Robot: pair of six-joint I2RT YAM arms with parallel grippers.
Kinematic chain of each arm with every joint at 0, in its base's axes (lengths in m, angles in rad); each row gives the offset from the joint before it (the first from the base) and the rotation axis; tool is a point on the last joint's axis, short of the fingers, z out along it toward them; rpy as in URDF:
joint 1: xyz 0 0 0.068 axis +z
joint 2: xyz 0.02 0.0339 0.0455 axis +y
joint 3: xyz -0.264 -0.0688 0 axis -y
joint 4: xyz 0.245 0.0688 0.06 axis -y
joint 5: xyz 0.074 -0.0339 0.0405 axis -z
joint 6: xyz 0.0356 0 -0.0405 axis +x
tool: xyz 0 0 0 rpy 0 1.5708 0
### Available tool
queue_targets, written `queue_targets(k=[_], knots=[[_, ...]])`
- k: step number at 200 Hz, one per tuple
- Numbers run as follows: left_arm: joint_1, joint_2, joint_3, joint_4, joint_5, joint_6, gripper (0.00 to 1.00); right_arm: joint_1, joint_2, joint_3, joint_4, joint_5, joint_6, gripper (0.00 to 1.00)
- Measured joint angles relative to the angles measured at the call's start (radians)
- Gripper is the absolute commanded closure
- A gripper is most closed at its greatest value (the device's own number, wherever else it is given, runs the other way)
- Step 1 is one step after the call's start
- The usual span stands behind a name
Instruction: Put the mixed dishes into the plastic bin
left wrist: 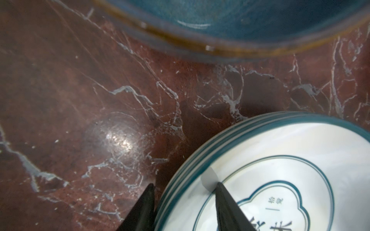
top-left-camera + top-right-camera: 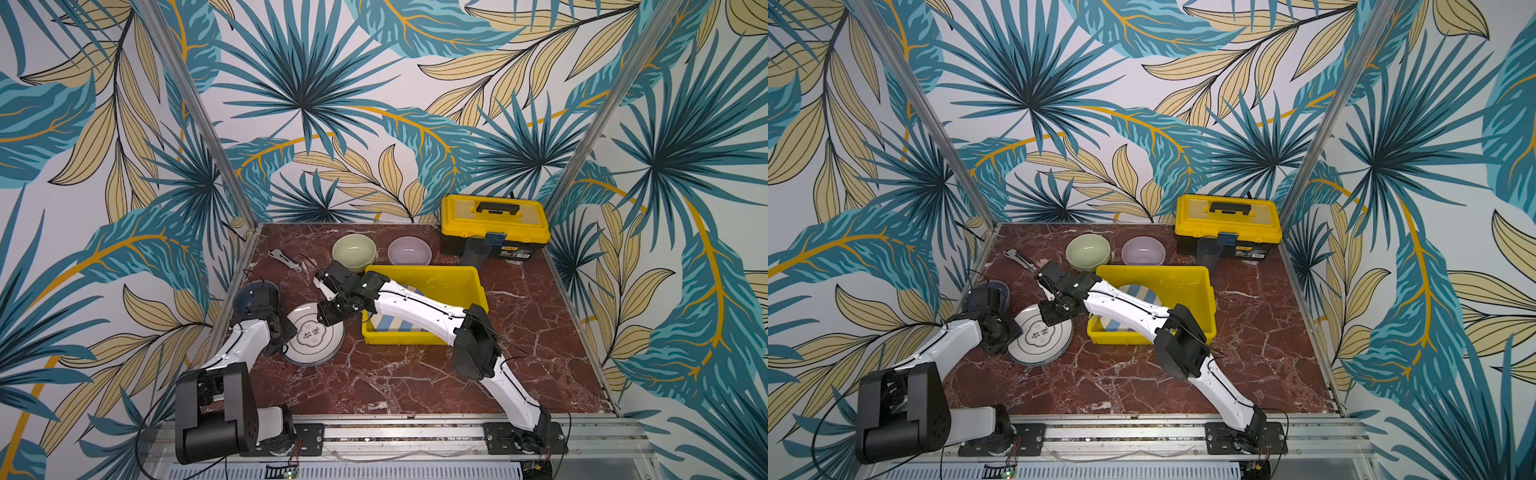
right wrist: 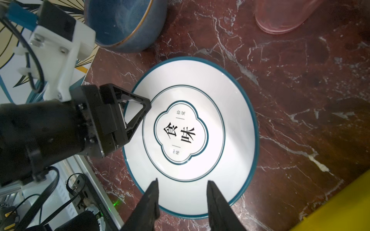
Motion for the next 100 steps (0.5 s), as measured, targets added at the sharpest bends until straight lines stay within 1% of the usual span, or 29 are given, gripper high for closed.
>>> queue_targets(k=[22, 48, 78, 100], knots=[[0.0, -0.001, -0.002, 0.004, 0.0, 0.0, 0.52, -0.002, 0.033, 0.054, -0.048, 0.066, -0.009, 0.52], [0.0, -0.001, -0.002, 0.005, 0.002, 0.001, 0.52, -0.009, 0.087, 0.112, -0.081, 0.124, -0.019, 0.52], [0.001, 0.0, -0.002, 0.006, 0.004, 0.001, 0.52, -0.014, 0.137, 0.148, -0.11, 0.161, -0.019, 0.52], [0.0, 0.002, -0.002, 0.014, 0.012, 0.001, 0.52, -0.014, 0.162, 0.16, -0.118, 0.167, -0.019, 0.52]])
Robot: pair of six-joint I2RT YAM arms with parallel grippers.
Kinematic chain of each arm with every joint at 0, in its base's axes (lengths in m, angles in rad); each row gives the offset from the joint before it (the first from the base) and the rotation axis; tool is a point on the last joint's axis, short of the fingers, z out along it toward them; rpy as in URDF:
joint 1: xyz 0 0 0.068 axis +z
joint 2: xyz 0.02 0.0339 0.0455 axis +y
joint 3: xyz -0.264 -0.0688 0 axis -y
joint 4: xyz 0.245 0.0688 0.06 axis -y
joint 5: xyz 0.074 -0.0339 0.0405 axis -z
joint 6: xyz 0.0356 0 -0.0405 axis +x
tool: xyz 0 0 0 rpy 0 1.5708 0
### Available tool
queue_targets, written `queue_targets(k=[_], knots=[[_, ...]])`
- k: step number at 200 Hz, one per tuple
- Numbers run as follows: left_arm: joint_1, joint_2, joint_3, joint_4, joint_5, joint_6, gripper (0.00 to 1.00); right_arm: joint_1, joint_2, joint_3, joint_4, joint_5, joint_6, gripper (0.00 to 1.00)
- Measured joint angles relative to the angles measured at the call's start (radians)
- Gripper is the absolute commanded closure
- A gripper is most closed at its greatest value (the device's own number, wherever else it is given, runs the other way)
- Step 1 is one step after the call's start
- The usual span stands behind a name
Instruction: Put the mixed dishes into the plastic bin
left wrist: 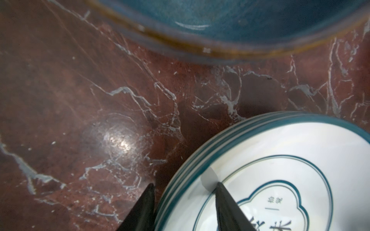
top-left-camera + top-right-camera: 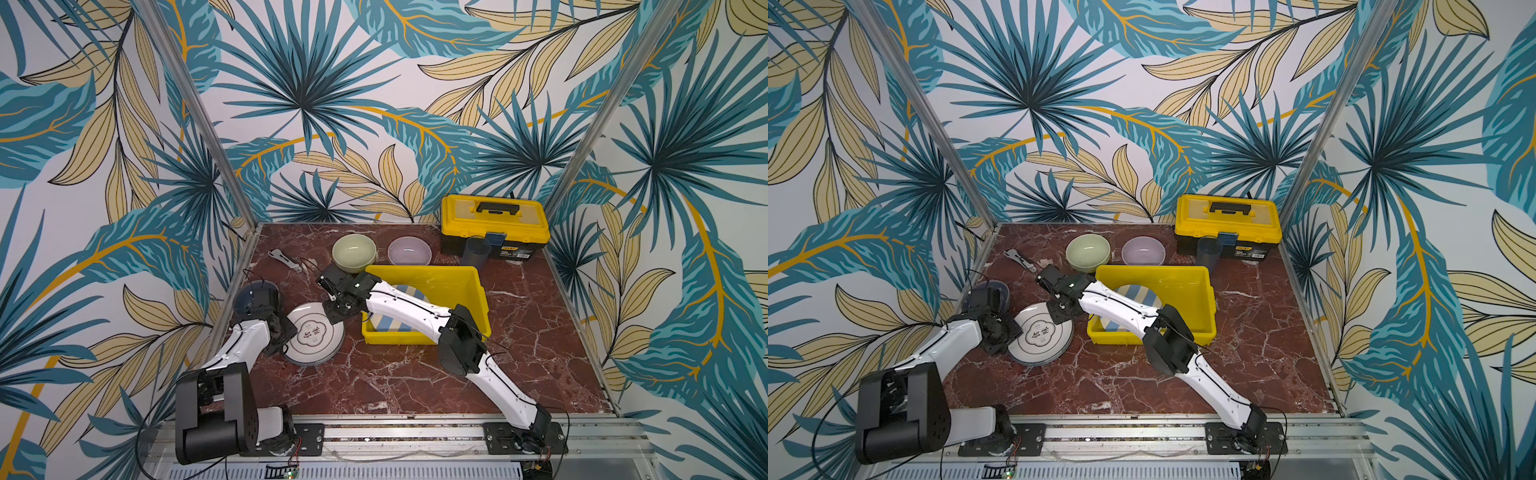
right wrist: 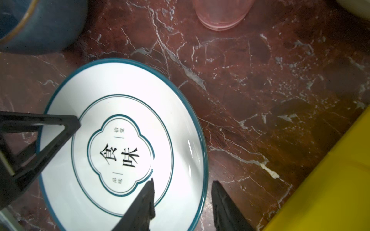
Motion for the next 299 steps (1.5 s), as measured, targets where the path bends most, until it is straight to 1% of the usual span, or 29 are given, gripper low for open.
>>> queue_targets(k=[95, 114, 188, 250, 273, 299], knots=[[0.0, 0.002, 0.0, 0.005, 0.006, 0.0, 0.52, 0.0, 0.028, 0.011, -0.008, 0.014, 0.0, 0.52], [0.0, 0.002, 0.0, 0.005, 0.006, 0.0, 0.52, 0.0, 0.028, 0.011, -0.008, 0.009, 0.0, 0.54], [0.001, 0.005, 0.0, 0.008, 0.01, 0.002, 0.52, -0.019, 0.028, 0.01, -0.009, -0.069, 0.029, 0.58], [0.004, 0.008, 0.0, 0.014, 0.014, 0.005, 0.52, -0.042, 0.019, -0.018, 0.036, -0.136, 0.076, 0.55], [0.005, 0.009, 0.0, 0.016, 0.016, 0.005, 0.52, -0.047, 0.017, -0.021, 0.042, -0.148, 0.084, 0.57], [0.006, 0.011, 0.0, 0.017, 0.018, 0.008, 0.52, -0.051, -0.008, -0.066, 0.076, -0.166, 0.089, 0.59]])
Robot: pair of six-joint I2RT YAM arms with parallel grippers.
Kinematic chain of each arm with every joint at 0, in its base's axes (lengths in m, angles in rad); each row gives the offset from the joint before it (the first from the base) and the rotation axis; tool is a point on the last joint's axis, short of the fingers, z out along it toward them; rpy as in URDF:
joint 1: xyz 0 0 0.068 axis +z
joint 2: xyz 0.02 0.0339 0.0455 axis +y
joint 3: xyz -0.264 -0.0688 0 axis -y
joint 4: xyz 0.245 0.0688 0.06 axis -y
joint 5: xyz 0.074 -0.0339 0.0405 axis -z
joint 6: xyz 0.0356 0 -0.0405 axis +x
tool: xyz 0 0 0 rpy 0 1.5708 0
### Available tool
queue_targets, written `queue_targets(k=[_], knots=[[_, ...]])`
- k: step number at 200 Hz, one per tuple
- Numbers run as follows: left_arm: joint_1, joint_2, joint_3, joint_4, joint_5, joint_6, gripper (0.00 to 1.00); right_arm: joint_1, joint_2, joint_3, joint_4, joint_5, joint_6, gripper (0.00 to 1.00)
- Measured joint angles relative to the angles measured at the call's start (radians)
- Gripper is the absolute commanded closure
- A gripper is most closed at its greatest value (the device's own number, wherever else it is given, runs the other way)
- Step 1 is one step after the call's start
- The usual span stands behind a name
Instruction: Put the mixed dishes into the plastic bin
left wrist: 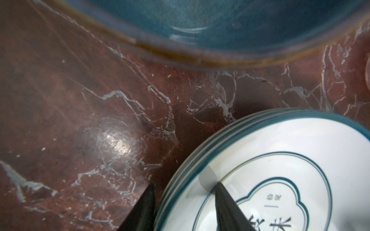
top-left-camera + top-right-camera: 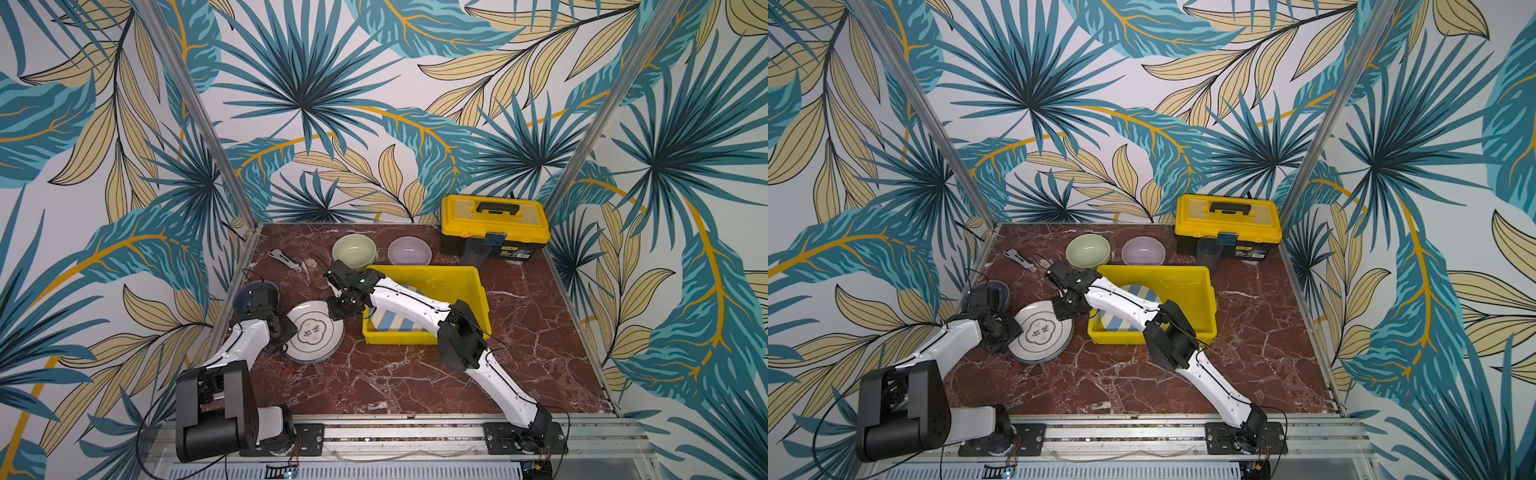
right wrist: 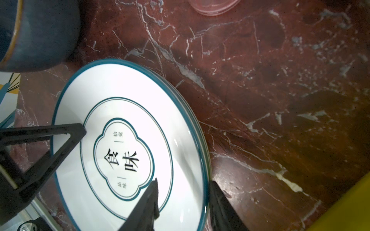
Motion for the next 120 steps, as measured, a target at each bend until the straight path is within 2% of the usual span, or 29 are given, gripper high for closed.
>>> queue_targets(k=[54, 120], knots=[[0.003, 0.0, -0.002, 0.008, 0.0, 0.008, 0.53, -0.02, -0.063, -0.113, 0.089, -0.073, 0.018, 0.61], [0.005, -0.006, -0.01, 0.017, -0.008, 0.013, 0.53, -0.032, -0.094, -0.13, 0.119, -0.128, 0.032, 0.62]])
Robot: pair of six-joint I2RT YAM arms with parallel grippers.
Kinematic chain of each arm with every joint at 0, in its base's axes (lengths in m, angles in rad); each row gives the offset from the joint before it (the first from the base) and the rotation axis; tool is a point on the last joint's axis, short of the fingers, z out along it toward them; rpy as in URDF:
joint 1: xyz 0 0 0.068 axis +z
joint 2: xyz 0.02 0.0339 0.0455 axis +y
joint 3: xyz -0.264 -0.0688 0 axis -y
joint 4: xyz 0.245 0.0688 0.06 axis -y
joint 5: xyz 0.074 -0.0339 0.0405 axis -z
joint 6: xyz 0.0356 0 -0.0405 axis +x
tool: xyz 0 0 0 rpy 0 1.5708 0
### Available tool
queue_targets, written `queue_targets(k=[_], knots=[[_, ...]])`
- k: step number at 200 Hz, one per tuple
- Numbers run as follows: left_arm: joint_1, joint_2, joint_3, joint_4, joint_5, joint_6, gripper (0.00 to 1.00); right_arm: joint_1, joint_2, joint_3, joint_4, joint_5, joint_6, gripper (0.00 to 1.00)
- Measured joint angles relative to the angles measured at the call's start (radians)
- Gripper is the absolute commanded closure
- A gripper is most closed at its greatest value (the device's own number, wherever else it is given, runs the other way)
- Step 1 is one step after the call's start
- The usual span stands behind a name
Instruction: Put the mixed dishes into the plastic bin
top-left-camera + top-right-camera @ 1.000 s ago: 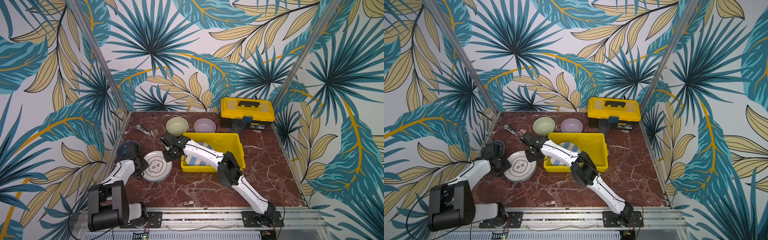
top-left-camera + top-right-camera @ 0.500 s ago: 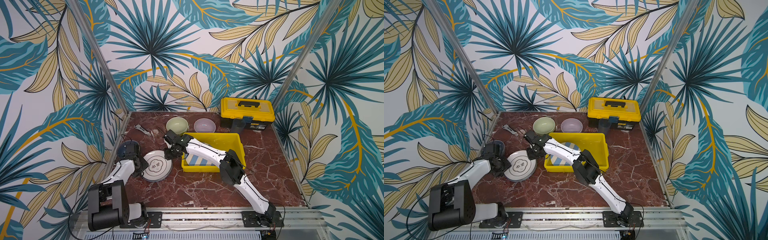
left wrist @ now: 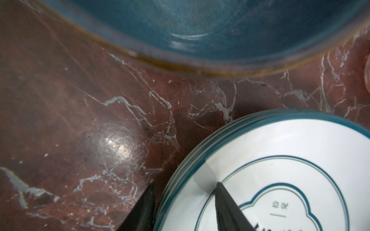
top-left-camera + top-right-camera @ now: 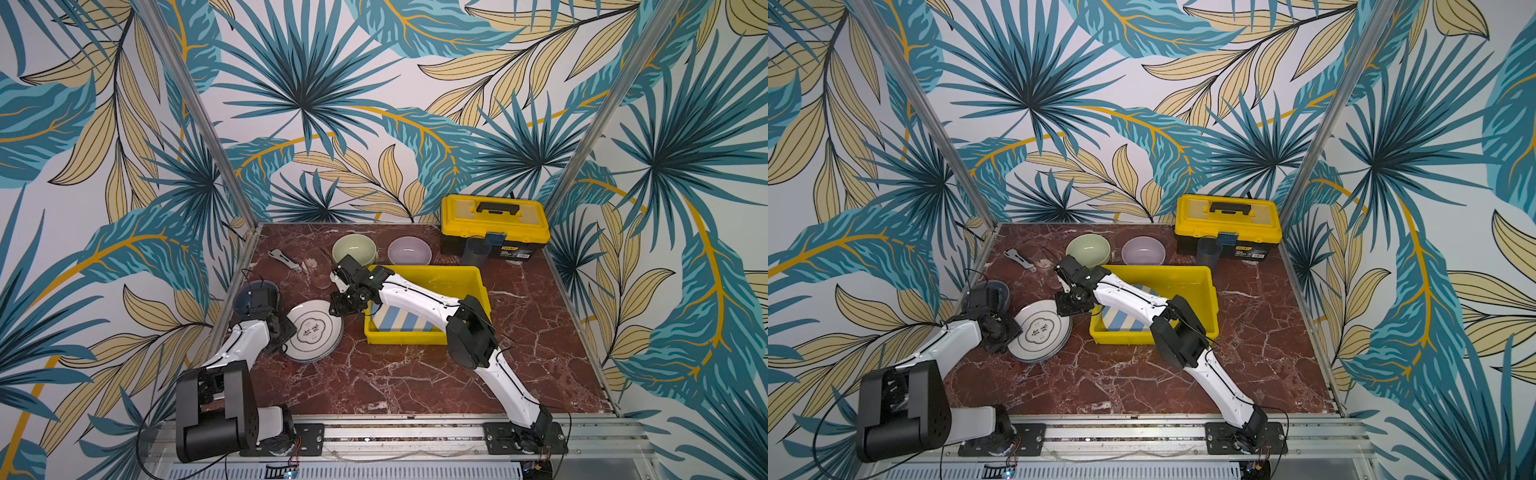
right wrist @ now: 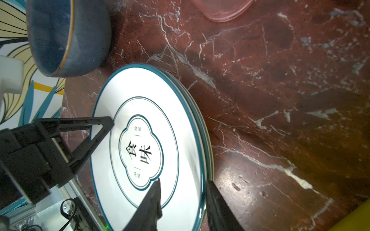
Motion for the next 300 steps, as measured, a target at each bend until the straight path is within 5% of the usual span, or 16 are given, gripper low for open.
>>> queue_targets(k=[168, 300], knots=[[0.001, -0.022, -0.012, -0.021, 0.03, 0.0, 0.53, 0.012, -0.064, -0.043, 0.079, -0.14, 0.037, 0.68], [0.001, -0.095, -0.016, -0.077, 0.058, 0.006, 0.49, 0.0, -0.068, -0.114, 0.024, -0.113, 0.03, 1.0]])
